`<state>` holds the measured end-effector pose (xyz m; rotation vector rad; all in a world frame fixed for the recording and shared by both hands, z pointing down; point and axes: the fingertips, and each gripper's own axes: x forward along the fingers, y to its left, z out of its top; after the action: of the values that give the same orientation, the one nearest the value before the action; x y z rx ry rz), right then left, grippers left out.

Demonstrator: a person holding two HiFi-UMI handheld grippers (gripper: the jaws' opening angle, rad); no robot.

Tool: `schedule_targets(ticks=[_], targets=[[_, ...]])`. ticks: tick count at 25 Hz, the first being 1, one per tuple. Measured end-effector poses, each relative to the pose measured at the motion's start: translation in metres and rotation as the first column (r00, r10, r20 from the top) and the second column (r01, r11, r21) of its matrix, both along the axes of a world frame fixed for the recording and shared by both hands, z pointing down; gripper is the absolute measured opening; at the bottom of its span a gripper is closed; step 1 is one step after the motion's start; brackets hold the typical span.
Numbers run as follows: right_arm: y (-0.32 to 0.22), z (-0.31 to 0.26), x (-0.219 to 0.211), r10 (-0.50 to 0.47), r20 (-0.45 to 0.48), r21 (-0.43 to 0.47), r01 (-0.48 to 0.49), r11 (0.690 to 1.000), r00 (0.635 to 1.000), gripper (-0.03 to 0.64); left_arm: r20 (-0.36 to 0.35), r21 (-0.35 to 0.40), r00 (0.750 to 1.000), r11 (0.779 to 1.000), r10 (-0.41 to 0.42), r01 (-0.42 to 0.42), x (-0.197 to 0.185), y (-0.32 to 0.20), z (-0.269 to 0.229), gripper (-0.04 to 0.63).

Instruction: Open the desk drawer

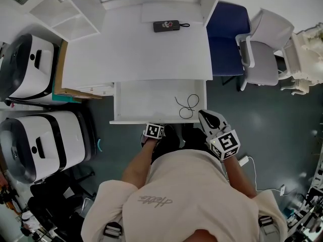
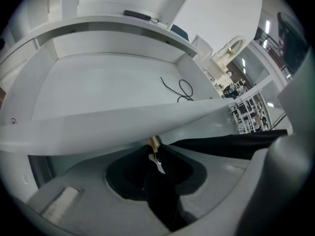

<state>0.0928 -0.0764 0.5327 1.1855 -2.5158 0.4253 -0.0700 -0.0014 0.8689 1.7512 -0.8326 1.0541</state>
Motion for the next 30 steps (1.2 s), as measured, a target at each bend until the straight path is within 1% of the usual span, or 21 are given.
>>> schedule_targets(ticks=[6,9,11,14,16,19,22,24,26,30], targets=[[-0.003,-0.005,0.011,-0.043,0.021,0.017,0.043,0.999,0.999,0.002,0.029,0.011,0.999,1.0,-0.017,0.017,0.001,0.007,-0.002,0.078],[-0.007,-0.012,0.018,-0.071,0.032,0.04,0.07,0.997,0.997,0.002,0.062,0.033,0.998,0.999,-0.017,0.015,-0.003,0.009,-0.005,0.075],[-0.009,-0.014,0.024,-0.08,0.045,0.046,0.078,0.996,0.996,0.002,0.078,0.059,0.996,0.997,-0.045,0.04,-0.007,0.012,-0.012,0.021],[-0.011,-0.012,0.035,-0.084,0.068,0.04,0.081,0.996,0.994,0.002,0.044,0.112,0.992,0.988,-0.116,0.11,-0.01,0.015,-0.032,0.021],[-0.011,-0.009,0.041,-0.09,0.08,0.033,0.088,0.996,0.993,0.002,0.019,0.157,0.986,0.975,-0.164,0.159,-0.012,0.013,-0.051,0.021],[-0.015,-0.005,0.046,-0.106,0.092,0.027,0.104,0.994,0.99,0.002,-0.014,0.23,0.971,0.944,-0.24,0.237,-0.019,0.005,-0.082,0.021],[-0.023,-0.003,0.047,-0.128,0.084,0.035,0.125,0.992,0.988,0.002,-0.062,0.323,0.955,0.899,-0.291,0.295,-0.023,-0.018,-0.123,0.021],[-0.028,-0.006,0.045,-0.144,0.075,0.045,0.141,0.989,0.987,0.002,-0.091,0.404,0.953,0.864,-0.289,0.301,-0.024,-0.039,-0.156,0.02],[-0.032,-0.012,0.042,-0.157,0.07,0.064,0.152,0.986,0.985,0.002,-0.117,0.479,0.956,0.828,-0.27,0.292,-0.023,-0.059,-0.192,0.018],[-0.043,-0.031,0.033,-0.161,0.073,0.119,0.152,0.981,0.984,0.002,-0.182,0.588,0.956,0.754,-0.228,0.292,-0.016,-0.089,-0.265,0.018]])
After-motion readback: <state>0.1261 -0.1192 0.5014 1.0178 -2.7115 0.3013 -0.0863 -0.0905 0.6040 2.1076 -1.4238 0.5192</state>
